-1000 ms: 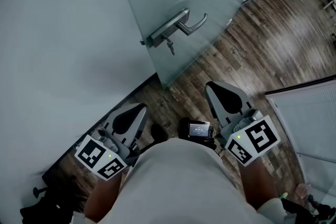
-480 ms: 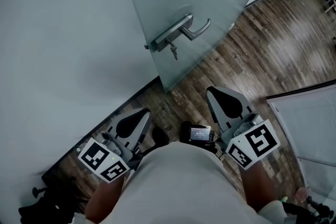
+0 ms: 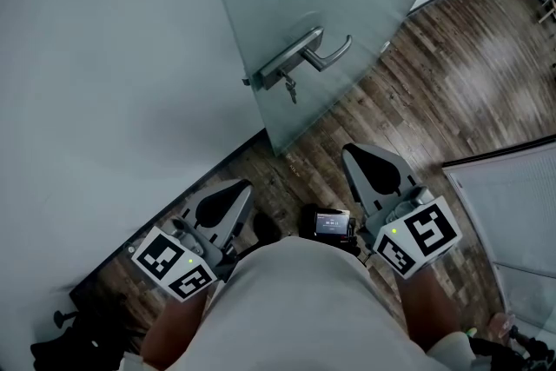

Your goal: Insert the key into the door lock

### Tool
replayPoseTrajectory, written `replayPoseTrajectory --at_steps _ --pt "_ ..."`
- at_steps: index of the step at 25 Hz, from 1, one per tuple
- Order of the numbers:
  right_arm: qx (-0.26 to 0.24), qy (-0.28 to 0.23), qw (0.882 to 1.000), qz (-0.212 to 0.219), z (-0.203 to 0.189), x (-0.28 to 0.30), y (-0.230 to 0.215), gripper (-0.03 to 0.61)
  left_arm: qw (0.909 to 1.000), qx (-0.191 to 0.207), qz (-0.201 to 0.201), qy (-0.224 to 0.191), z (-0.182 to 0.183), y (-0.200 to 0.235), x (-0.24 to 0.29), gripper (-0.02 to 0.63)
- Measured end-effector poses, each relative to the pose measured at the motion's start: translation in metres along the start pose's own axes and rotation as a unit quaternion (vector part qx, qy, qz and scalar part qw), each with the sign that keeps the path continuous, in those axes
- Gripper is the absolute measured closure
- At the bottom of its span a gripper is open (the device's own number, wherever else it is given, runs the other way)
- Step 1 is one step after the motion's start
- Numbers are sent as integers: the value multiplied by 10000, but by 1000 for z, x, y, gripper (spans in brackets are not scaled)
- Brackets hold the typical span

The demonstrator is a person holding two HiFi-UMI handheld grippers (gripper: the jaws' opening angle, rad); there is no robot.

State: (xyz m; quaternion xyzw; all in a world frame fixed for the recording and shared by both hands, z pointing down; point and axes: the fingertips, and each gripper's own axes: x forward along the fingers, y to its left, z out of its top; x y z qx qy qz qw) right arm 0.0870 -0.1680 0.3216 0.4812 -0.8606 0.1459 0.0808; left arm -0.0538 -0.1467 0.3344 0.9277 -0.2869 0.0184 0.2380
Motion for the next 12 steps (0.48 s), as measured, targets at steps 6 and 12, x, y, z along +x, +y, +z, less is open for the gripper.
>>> replayPoseTrajectory --at_steps 6,12 --pt "50 0 10000 -1 -2 3 -2 566 10000 -2 -21 21 0 1 2 595" --pt "-38 -45 10000 57 2 13 -7 566 9999 63 48 -67 6 6 6 595"
